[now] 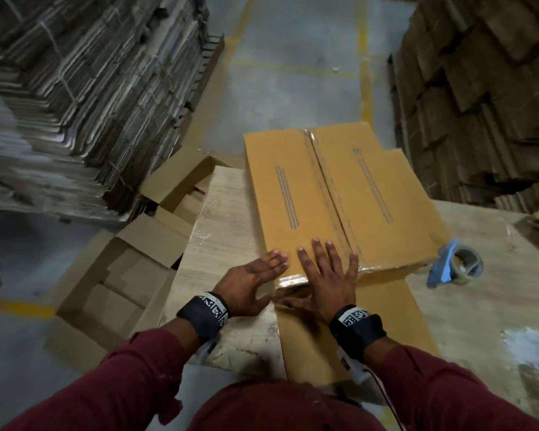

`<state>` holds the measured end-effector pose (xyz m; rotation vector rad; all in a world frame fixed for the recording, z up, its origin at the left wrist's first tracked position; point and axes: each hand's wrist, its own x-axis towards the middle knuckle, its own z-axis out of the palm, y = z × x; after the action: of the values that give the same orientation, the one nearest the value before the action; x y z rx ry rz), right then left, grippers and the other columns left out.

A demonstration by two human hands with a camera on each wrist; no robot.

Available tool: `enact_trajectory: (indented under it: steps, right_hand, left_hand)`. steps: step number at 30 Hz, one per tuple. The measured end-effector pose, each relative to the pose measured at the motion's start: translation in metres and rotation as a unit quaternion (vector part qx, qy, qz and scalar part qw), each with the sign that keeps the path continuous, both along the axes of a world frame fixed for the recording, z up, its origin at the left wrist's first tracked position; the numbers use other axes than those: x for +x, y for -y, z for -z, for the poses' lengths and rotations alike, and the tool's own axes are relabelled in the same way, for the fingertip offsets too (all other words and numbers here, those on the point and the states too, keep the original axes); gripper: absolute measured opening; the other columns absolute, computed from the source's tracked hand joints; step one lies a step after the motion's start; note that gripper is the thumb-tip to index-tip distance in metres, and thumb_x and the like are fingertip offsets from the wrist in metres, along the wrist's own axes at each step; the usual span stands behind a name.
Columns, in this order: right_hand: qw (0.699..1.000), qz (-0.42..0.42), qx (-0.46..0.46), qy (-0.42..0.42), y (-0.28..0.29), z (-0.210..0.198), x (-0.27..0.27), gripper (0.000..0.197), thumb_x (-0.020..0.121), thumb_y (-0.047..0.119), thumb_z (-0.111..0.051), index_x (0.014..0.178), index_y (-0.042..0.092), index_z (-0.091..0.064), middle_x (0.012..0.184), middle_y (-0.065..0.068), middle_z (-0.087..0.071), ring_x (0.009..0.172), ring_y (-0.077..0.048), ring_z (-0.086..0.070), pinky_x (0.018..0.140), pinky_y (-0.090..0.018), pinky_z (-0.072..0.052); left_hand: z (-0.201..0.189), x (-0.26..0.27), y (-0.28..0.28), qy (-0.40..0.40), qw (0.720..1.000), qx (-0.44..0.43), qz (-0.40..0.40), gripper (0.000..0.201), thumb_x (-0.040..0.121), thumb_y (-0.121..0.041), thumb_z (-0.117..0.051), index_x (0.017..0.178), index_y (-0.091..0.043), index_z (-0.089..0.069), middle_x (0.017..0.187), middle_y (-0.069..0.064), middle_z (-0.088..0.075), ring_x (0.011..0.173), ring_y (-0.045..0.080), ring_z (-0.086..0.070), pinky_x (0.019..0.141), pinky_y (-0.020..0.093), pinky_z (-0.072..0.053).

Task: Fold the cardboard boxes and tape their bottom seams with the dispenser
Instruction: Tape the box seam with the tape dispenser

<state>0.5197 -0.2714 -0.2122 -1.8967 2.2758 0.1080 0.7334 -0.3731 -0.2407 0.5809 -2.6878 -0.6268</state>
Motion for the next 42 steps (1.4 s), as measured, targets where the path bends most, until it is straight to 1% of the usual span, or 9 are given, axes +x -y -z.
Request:
enact_trajectory:
  steps: [6,12,16,20,28,32,34,38,42]
  right_hand:
    - [1.0,-0.008,-0.028,0.005,0.0,0.008,-0.002,0.11,0.067,0.102,-0.034,0.152,0.033,-0.044,0.164,-0.006,-0.033,0.147,-0.035,-0.035,0.113,-0.071,-0.013]
    - [0.999,-0.021,-0.037,-0.005,-0.003,0.014,-0.009,0.105,0.075,0.098,-0.021,0.156,0.033,-0.035,0.166,-0.007,-0.027,0.149,-0.036,-0.029,0.114,-0.07,-0.006]
    - [0.998,-0.035,-0.058,0.001,-0.004,0.018,-0.011,0.086,0.082,0.081,-0.039,0.154,0.035,-0.038,0.164,-0.009,-0.03,0.145,-0.038,-0.031,0.112,-0.073,-0.014]
    - [0.997,-0.04,-0.062,0.003,-0.004,0.02,-0.013,0.088,0.081,0.076,-0.055,0.157,0.039,-0.031,0.167,-0.01,-0.024,0.148,-0.039,-0.026,0.112,-0.072,-0.007]
    - [0.997,-0.066,-0.041,0.013,-0.017,-0.012,-0.08,0.078,0.09,0.083,-0.008,0.155,0.047,-0.028,0.169,-0.005,-0.018,0.155,-0.038,-0.009,0.116,-0.069,-0.007]
    - [0.999,0.029,0.011,-0.007,-0.018,-0.023,-0.167,0.084,0.079,0.097,-0.019,0.154,0.059,-0.009,0.171,-0.004,0.007,0.154,-0.04,0.012,0.112,-0.076,0.002]
    - [0.999,0.015,0.025,0.028,-0.021,-0.02,-0.196,0.087,0.076,0.097,-0.028,0.152,0.062,-0.005,0.17,-0.005,0.014,0.154,-0.041,0.004,0.115,-0.074,-0.013]
    - [0.991,-0.096,0.024,0.087,-0.026,-0.01,-0.197,0.081,0.087,0.076,-0.043,0.157,0.054,-0.007,0.168,-0.014,0.019,0.151,-0.039,-0.028,0.105,-0.048,-0.049]
    - [0.994,-0.092,0.052,0.03,-0.022,-0.02,-0.142,0.07,0.101,0.056,-0.046,0.16,0.047,-0.009,0.168,-0.022,0.012,0.129,-0.037,-0.057,0.084,-0.041,-0.056]
  left_hand:
    - [0.013,-0.007,-0.01,-0.022,0.998,-0.016,-0.051,0.067,0.093,-0.031,-0.07,0.155,-0.024,-0.044,0.165,-0.006,-0.037,0.155,0.008,-0.026,0.086,0.041,-0.062]
    - [0.014,-0.016,-0.024,-0.045,0.994,-0.011,-0.099,0.069,0.093,-0.054,-0.07,0.15,-0.021,-0.053,0.16,-0.004,-0.045,0.152,0.01,-0.033,0.088,0.041,-0.062]
    - [0.015,-0.019,-0.027,-0.02,0.993,-0.035,-0.109,0.061,0.1,-0.054,-0.059,0.15,-0.02,-0.053,0.16,-0.002,-0.045,0.153,0.011,-0.033,0.081,0.039,-0.063]
    - [0.015,-0.018,-0.026,-0.006,0.995,-0.031,-0.095,0.067,0.098,-0.054,-0.061,0.154,-0.02,-0.049,0.163,-0.002,-0.041,0.154,0.013,-0.029,0.093,0.039,-0.06]
    - [-0.004,-0.02,-0.023,0.019,0.992,0.006,-0.122,0.066,0.095,-0.064,-0.051,0.147,-0.024,-0.057,0.158,-0.007,-0.046,0.151,0.007,-0.032,0.105,0.038,-0.054]
    - [-0.013,-0.005,-0.005,0.058,0.987,0.033,-0.148,0.078,0.093,-0.078,-0.036,0.148,-0.027,-0.055,0.159,-0.016,-0.038,0.152,0.002,-0.025,0.115,0.033,-0.045]
    - [-0.017,0.009,0.008,0.075,0.984,0.032,-0.157,0.077,0.094,-0.078,-0.036,0.148,-0.027,-0.055,0.159,-0.016,-0.038,0.152,0.005,-0.028,0.114,0.038,-0.046]
    - [-0.032,0.033,0.029,0.113,0.978,0.022,-0.172,0.063,0.097,-0.061,-0.051,0.147,-0.022,-0.058,0.157,-0.012,-0.042,0.15,0.012,-0.032,0.113,0.039,-0.044]
    - [-0.052,0.048,0.047,0.194,0.946,0.021,-0.26,0.056,0.098,-0.035,-0.069,0.151,-0.025,-0.053,0.162,-0.009,-0.04,0.153,0.025,-0.032,0.113,0.048,-0.045]
